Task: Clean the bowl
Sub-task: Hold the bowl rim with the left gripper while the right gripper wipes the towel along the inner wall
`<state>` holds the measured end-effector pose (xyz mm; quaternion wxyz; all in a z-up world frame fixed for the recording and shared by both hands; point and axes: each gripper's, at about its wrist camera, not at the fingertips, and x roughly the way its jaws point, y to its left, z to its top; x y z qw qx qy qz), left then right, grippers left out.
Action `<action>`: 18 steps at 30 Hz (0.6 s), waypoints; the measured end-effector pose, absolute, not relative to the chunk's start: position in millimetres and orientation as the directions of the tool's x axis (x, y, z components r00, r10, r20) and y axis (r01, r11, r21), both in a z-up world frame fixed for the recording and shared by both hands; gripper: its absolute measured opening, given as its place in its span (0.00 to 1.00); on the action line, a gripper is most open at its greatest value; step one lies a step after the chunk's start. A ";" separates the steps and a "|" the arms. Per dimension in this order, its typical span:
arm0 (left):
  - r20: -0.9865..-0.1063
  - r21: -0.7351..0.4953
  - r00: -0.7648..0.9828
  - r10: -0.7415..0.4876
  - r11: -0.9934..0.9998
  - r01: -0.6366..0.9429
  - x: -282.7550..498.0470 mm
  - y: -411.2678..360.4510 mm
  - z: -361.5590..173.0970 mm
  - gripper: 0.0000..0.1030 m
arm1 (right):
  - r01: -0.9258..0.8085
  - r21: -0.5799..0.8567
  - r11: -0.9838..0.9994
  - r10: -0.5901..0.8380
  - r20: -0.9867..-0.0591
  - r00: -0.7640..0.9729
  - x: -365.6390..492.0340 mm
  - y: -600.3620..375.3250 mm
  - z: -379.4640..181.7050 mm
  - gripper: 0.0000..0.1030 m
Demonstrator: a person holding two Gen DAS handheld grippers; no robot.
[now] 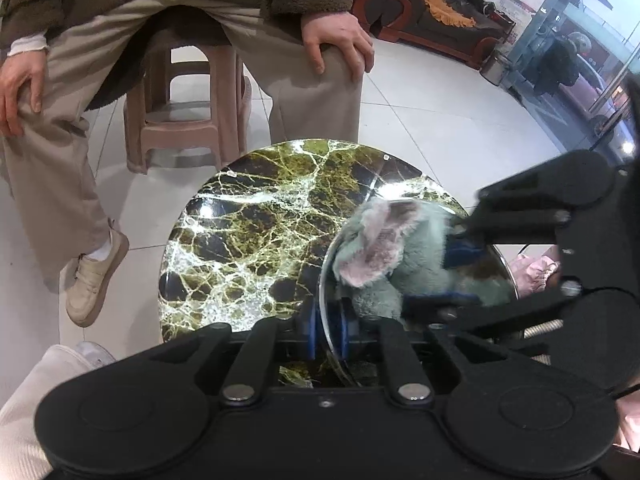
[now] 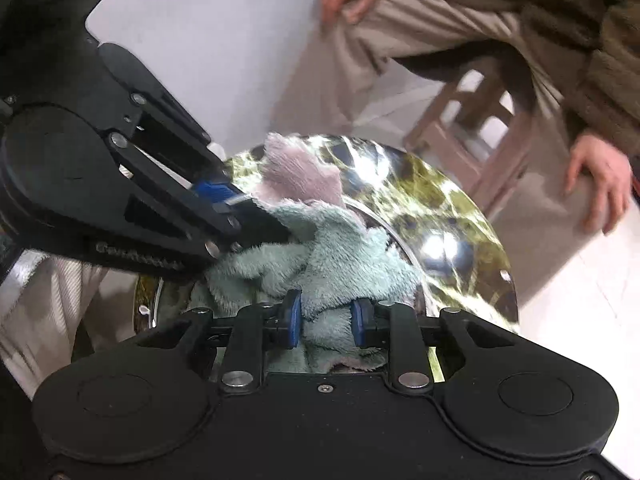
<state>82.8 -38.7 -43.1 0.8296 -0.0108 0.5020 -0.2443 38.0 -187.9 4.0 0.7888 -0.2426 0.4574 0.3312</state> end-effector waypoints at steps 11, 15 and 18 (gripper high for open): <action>-0.831 -0.258 0.371 -0.416 0.877 0.406 84.7 -39.3 -43.1 0.10 | -0.828 -0.156 0.539 0.408 -0.811 0.419 3.1 -186.3 36.1 0.48; -0.830 -0.260 0.368 -0.419 0.875 0.409 85.4 -39.9 -42.7 0.10 | -0.849 -0.128 0.513 0.445 -0.806 0.390 1.1 -186.3 40.7 0.48; -0.830 -0.260 0.365 -0.422 0.871 0.417 85.8 -40.1 -42.7 0.10 | -0.850 -0.134 0.510 0.410 -0.830 0.377 9.8 -186.0 27.2 0.48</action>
